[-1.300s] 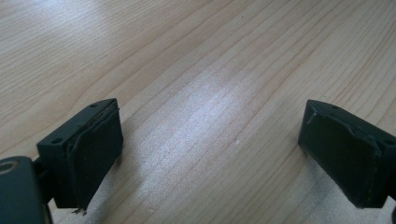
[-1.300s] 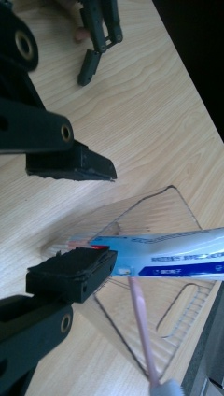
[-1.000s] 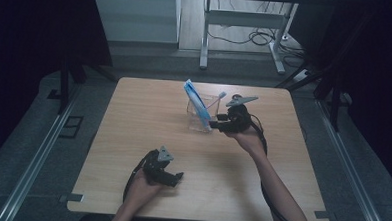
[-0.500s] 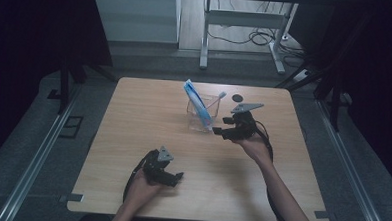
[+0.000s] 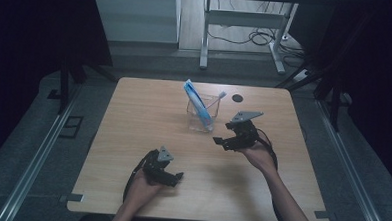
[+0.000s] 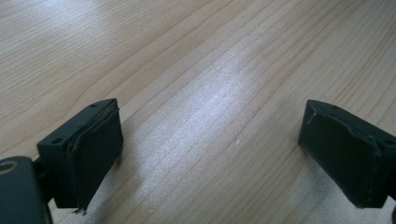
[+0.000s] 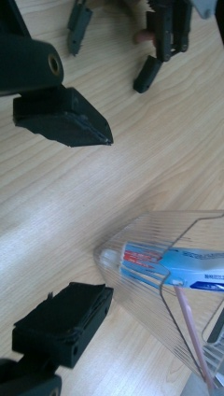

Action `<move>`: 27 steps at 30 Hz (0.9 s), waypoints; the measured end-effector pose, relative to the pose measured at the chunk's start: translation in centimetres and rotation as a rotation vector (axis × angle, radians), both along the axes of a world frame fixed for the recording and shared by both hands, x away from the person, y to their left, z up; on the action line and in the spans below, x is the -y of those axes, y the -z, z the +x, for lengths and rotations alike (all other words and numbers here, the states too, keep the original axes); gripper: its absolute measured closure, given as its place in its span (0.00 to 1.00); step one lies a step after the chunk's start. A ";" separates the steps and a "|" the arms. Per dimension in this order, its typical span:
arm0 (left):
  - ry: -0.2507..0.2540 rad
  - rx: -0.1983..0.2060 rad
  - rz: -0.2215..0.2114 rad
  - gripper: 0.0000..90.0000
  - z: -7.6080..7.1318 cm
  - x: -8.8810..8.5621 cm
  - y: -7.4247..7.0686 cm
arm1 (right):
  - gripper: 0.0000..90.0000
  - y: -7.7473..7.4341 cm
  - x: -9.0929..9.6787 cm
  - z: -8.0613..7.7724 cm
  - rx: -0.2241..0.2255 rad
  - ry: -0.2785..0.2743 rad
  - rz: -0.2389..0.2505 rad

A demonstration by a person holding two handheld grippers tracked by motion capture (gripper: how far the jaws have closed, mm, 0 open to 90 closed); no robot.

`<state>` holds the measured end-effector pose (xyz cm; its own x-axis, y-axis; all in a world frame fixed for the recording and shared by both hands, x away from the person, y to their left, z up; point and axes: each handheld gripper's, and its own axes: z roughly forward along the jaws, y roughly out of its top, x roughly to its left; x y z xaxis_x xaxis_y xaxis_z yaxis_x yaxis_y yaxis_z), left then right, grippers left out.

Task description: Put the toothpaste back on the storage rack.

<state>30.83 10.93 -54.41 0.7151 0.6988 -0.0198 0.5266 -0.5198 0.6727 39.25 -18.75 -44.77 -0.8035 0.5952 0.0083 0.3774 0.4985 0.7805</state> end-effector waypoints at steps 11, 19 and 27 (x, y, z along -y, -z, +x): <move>0.000 0.002 0.000 0.07 0.0 0.0 0.0 | 0.15 0.8 0.8 -1.9 -0.003 -0.018 -0.039; 0.000 0.003 0.001 0.07 0.0 0.0 0.0 | 0.14 0.7 2.1 -3.3 0.010 -0.001 -0.027; -0.002 0.003 -0.002 0.07 0.0 0.0 0.0 | 0.13 1.0 3.7 -4.9 0.023 0.022 -0.019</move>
<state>30.83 10.92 -54.42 0.7137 0.7002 -0.0185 0.5254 -0.5177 0.6753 34.36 -22.42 -45.79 -0.7898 0.6129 -0.0217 0.3706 0.5051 0.7794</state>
